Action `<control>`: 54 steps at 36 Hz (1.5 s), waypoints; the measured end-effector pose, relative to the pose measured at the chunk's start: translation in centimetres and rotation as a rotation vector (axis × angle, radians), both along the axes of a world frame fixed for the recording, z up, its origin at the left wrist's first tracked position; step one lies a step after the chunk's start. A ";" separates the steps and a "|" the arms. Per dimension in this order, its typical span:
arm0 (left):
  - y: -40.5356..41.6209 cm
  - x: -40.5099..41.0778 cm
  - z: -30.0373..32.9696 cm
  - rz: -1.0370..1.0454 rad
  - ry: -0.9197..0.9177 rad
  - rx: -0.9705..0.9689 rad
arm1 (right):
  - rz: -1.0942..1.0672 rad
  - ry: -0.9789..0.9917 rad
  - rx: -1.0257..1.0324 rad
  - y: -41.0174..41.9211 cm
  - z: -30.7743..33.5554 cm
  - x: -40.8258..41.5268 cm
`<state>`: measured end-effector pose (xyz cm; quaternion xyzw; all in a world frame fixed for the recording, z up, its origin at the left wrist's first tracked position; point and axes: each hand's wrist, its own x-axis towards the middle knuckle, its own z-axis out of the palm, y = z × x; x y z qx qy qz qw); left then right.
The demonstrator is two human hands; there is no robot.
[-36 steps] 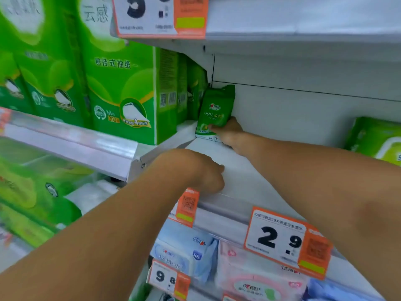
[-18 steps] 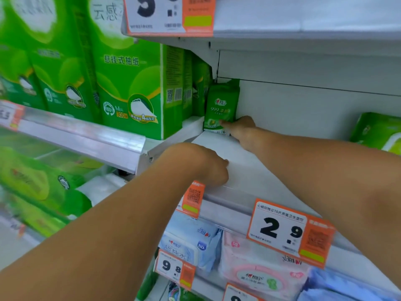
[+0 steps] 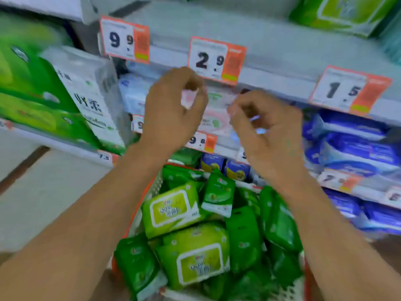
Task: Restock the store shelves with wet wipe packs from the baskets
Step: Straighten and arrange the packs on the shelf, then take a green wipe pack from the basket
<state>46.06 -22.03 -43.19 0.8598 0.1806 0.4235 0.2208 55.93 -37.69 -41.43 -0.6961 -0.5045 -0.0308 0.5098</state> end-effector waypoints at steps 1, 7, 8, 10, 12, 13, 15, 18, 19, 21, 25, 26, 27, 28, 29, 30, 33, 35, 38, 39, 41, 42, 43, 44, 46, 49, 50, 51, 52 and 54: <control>-2.4 -0.9 -3.3 -0.044 0.094 -0.114 | -0.055 0.003 -0.158 -2.0 -3.7 0.0; -11.5 -3.7 -16.1 -0.140 1.067 -0.119 | -0.442 0.172 -1.025 -11.6 -17.7 3.6; -11.8 -4.0 -16.6 -0.135 1.108 -0.118 | -0.479 0.246 -1.077 -12.2 -18.6 3.8; -11.9 -4.6 -17.4 -0.127 1.191 -0.143 | -0.513 0.349 -1.162 -13.0 -19.8 4.1; -11.4 -5.0 -17.8 -0.138 1.263 -0.131 | -0.545 0.402 -1.166 -13.6 -20.9 4.9; -11.2 -5.1 -17.9 -0.141 1.264 -0.125 | -0.547 0.418 -1.156 -13.8 -20.9 5.1; -11.1 -4.7 -17.7 -0.122 1.205 -0.157 | -0.548 0.510 -1.158 -14.0 -21.4 5.4; -11.3 -4.0 -17.7 -0.096 1.135 -0.284 | -0.548 0.788 -0.985 -13.8 -20.5 5.1; -11.4 -3.8 -17.6 -0.098 1.128 -0.303 | -0.537 0.851 -0.907 -13.9 -19.9 4.8; -11.8 -3.5 -17.1 -0.053 1.076 -0.270 | -0.471 0.881 -0.806 -13.8 -18.1 3.9; -13.0 -2.2 -15.0 0.058 0.821 -0.351 | -0.274 0.981 -0.515 -12.4 -14.7 1.3; -13.5 -1.7 -14.0 0.037 0.715 -0.562 | -0.175 1.063 -0.424 -11.9 -14.2 0.5; -14.0 -1.2 -13.1 -0.009 0.625 -0.850 | -0.066 1.121 -0.367 -11.4 -13.7 -0.3; -14.4 -0.8 -12.4 -0.079 0.552 -1.142 | 0.045 1.150 -0.355 -10.9 -13.4 -1.0; -14.6 -0.6 -12.2 -0.138 0.491 -1.355 | 0.145 1.144 -0.387 -10.6 -13.1 -1.4; -14.7 -0.5 -12.3 -0.180 0.448 -1.467 | 0.238 1.145 -0.436 -10.6 -12.8 -1.5; -13.9 -1.3 -13.4 -0.149 0.321 -1.566 | 0.141 1.127 -0.539 -11.2 -12.8 0.7; -13.1 -1.9 -13.8 -0.007 0.279 -1.558 | -0.306 0.812 -0.601 -12.0 -14.5 3.6; -12.4 -2.4 -14.4 0.019 0.288 -1.583 | -0.465 0.574 -0.948 -12.6 -18.5 5.8; -12.3 -2.5 -14.6 0.020 0.291 -1.587 | -0.406 0.626 -1.016 -12.7 -20.3 6.1; -12.2 -2.5 -14.9 0.041 0.279 -1.598 | -0.358 0.701 -1.033 -12.6 -22.4 5.9; -12.3 -2.5 -14.9 0.064 0.270 -1.608 | -0.368 0.697 -1.025 -12.6 -22.4 5.7; -12.3 -2.6 -15.2 0.086 0.272 -1.620 | -0.386 0.670 -1.005 -12.4 -21.8 5.4; -12.3 -2.6 -15.5 0.097 0.274 -1.625 | -0.423 0.635 -0.974 -12.4 -21.1 5.4; -12.3 -2.6 -15.7 0.101 0.290 -1.609 | -0.510 0.646 -0.822 -12.3 -19.7 5.9; -12.5 -2.5 -15.7 0.090 0.306 -1.615 | -0.306 1.117 -0.370 -11.5 -16.4 5.5; -12.6 -2.4 -15.5 0.065 0.287 -1.657 | -0.178 1.259 -0.274 -11.1 -15.2 4.9; -12.9 -2.2 -15.1 0.035 0.261 -1.707 | -0.069 1.333 -0.237 -10.7 -14.2 4.2; -13.1 -2.0 -15.0 0.003 0.233 -1.758 | -0.020 1.345 -0.227 -10.3 -13.8 3.6; -13.4 -1.7 -14.4 -0.101 0.190 -1.845 | -0.010 1.240 -0.247 -9.6 -14.0 2.4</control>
